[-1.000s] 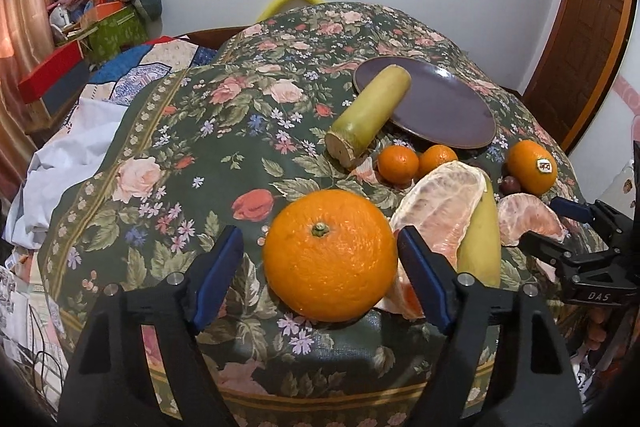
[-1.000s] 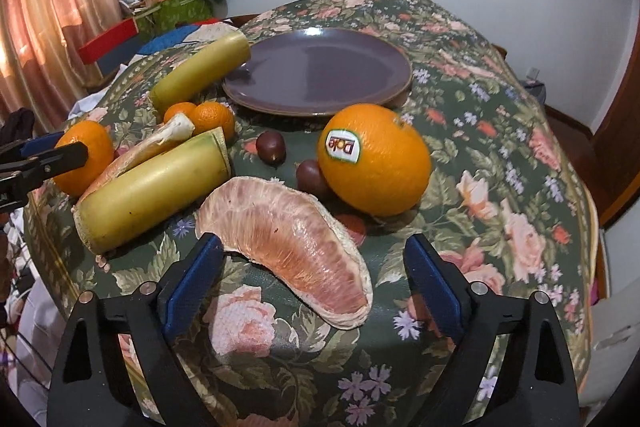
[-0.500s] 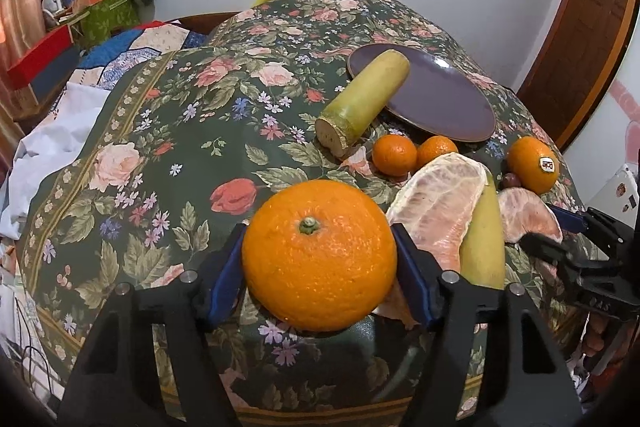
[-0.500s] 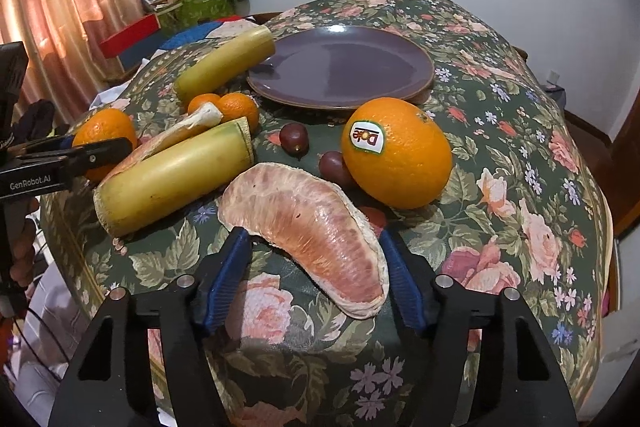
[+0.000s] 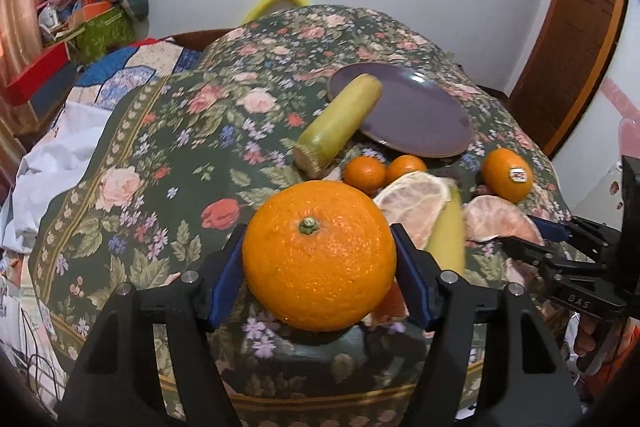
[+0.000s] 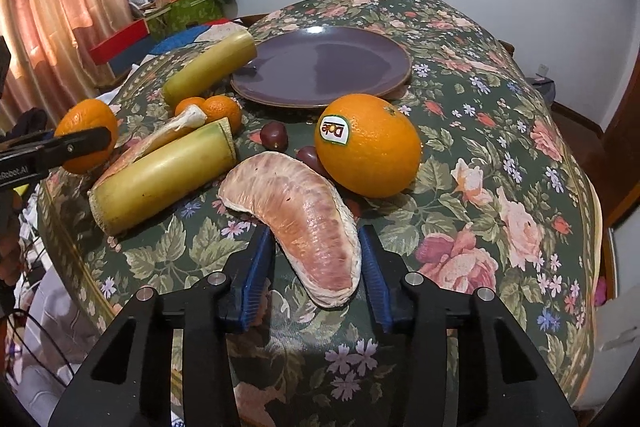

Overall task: Organize fruits
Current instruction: 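Lift and carry the orange with the left tool while the right tool carries the segment to the plate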

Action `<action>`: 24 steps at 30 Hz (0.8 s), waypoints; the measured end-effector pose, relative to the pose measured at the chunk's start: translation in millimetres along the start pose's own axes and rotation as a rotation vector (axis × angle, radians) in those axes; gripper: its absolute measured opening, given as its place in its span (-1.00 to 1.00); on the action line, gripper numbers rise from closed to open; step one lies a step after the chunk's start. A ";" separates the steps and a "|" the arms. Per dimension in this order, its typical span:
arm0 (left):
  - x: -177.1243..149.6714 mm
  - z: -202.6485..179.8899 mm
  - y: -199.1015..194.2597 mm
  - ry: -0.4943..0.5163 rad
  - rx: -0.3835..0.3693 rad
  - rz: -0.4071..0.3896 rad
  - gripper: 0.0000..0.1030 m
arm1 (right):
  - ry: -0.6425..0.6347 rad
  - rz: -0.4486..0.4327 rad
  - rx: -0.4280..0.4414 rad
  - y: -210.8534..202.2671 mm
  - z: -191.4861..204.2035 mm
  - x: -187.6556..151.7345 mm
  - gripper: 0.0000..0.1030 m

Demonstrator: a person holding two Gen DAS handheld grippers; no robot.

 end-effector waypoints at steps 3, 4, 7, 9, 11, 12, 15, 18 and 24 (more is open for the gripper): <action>2.7 -11.3 -1.2 0.021 -0.021 -0.004 0.31 | -0.021 0.006 0.027 4.3 0.2 3.9 -0.15; 3.7 -15.3 -0.9 0.030 -0.028 -0.005 0.31 | -0.030 0.007 0.032 5.8 0.9 4.9 -0.14; 6.2 -26.6 0.6 0.052 -0.044 -0.005 0.31 | -0.070 0.005 0.048 10.0 4.3 7.9 -0.13; 8.1 -32.6 2.8 0.059 -0.055 -0.004 0.31 | -0.092 0.003 0.050 12.1 7.1 9.5 -0.11; 10.1 -37.9 5.9 0.064 -0.066 -0.002 0.31 | -0.104 -0.001 0.052 13.5 9.9 10.7 -0.08; 10.5 -39.7 7.1 0.066 -0.070 0.000 0.31 | -0.106 -0.003 0.055 14.4 10.8 11.3 -0.07; 11.7 -46.7 11.4 0.072 -0.083 0.007 0.31 | -0.108 -0.014 0.056 16.2 13.5 12.0 -0.03; 11.0 -53.3 13.7 0.076 -0.099 0.016 0.31 | -0.107 -0.024 0.047 14.7 14.7 11.6 -0.10; 10.3 -63.8 13.2 0.086 -0.109 0.021 0.31 | -0.092 -0.042 0.049 2.1 11.1 10.6 -0.22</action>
Point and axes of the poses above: each gripper's, at about its wrist camera, not at the fingertips, and y roughly the way its jaws point, z to its left, x to its top, the point moved 1 cm from there along y, roughly the way its jaws point, and after that the axes turned 11 degrees about -x, right-handed, at the moved point
